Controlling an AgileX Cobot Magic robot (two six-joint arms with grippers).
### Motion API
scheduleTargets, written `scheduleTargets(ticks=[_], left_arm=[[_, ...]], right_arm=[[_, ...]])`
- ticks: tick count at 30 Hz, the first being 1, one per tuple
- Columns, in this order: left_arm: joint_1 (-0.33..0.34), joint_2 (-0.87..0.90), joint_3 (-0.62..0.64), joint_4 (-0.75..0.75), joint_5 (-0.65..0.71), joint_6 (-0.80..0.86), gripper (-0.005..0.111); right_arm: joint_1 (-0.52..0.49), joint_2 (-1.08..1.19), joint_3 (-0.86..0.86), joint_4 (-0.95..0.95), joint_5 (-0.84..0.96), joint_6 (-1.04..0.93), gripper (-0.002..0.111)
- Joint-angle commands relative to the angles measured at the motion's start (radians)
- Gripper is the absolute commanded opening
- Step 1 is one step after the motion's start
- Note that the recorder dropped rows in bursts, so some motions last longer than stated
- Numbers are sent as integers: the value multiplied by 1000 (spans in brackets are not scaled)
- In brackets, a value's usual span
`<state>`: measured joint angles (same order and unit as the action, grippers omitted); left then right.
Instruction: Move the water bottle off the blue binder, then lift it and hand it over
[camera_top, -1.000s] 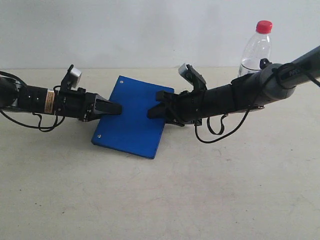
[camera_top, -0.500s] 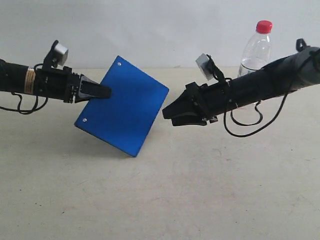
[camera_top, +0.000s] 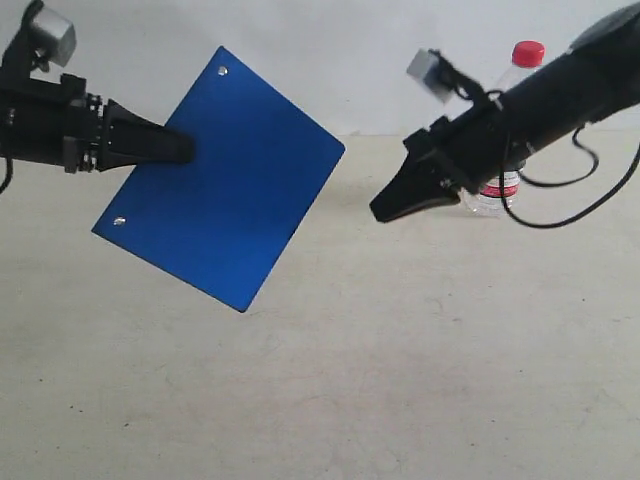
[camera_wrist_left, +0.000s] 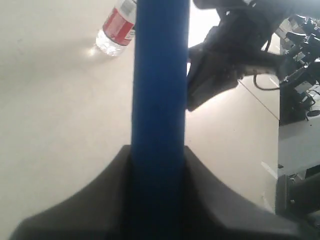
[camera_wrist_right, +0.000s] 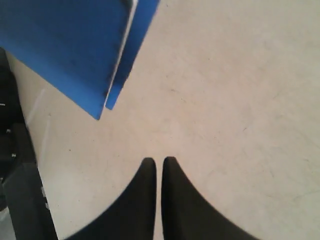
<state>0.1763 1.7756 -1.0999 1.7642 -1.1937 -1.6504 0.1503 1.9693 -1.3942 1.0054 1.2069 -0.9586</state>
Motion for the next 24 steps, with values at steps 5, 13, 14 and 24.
scheduleTargets(ticks=[5,13,14,24], left_arm=[[0,-328,261,-20,-6,12,4],[0,-621,490,-110,248,69,4],[0,-621,490,-140,250,73,4],[-4,-577,446,-602,130,314,4]], right_arm=[[-7,-458,82,-314,-92,302,0],[-7,-1005,231,-777,-435,742,0],[-7,-1050,242,-838,-449,790,0],[-7,-1157,280,-962,-346,848,0]])
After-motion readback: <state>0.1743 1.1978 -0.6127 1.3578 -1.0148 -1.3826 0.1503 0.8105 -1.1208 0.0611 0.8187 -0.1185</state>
